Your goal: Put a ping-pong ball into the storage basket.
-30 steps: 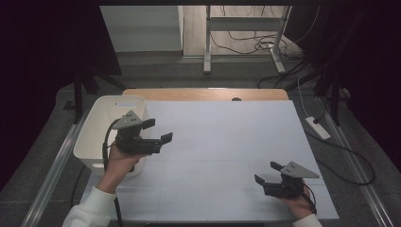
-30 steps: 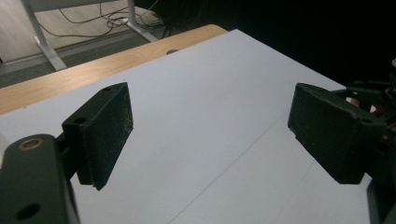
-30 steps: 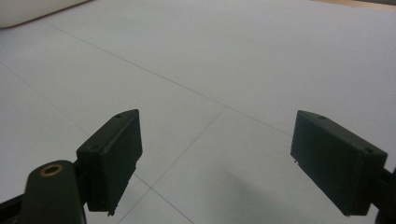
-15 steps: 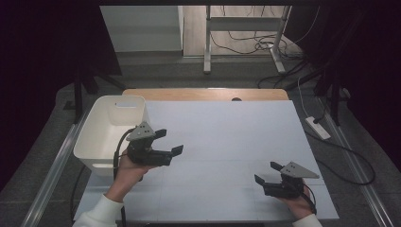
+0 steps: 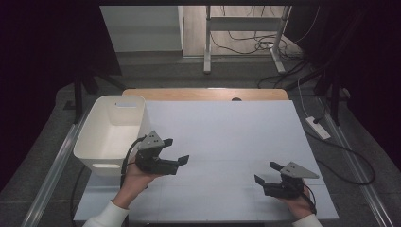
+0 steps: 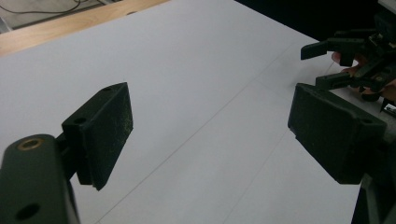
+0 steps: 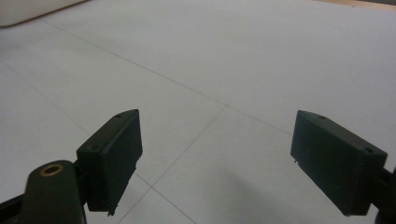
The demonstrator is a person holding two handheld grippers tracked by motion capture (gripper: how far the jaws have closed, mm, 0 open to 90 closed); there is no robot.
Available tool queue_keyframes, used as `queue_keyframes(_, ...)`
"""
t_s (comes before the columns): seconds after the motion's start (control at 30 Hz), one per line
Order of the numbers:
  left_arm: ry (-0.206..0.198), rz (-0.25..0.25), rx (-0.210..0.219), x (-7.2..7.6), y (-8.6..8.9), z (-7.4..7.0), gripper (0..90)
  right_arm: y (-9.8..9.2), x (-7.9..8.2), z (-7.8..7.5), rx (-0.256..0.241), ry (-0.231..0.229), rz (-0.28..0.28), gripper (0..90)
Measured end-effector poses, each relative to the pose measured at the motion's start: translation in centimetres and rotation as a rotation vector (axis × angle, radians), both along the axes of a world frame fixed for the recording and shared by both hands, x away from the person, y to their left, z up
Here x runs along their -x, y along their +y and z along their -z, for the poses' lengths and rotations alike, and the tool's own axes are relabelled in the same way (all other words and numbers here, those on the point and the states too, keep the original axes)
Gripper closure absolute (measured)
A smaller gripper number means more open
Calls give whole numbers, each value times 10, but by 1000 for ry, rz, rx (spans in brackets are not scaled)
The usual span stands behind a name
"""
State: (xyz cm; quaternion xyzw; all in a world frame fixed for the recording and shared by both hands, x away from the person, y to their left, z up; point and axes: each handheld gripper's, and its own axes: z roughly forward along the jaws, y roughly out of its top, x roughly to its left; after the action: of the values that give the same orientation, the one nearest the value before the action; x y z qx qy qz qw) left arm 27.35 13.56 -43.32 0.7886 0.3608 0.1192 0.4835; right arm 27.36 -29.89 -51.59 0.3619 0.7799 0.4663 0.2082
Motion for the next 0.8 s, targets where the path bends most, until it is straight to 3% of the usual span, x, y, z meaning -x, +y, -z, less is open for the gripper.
queue_keyframes(0.43, 32, -8, -31, 6, -2, 27, 150, 0, 0, 0, 2, 1, -1, 166)
queue_keyframes(0.8, 45, -51, -51, 13, 12, 54, 149, 0, 0, 1, 4, 3, -1, 166)
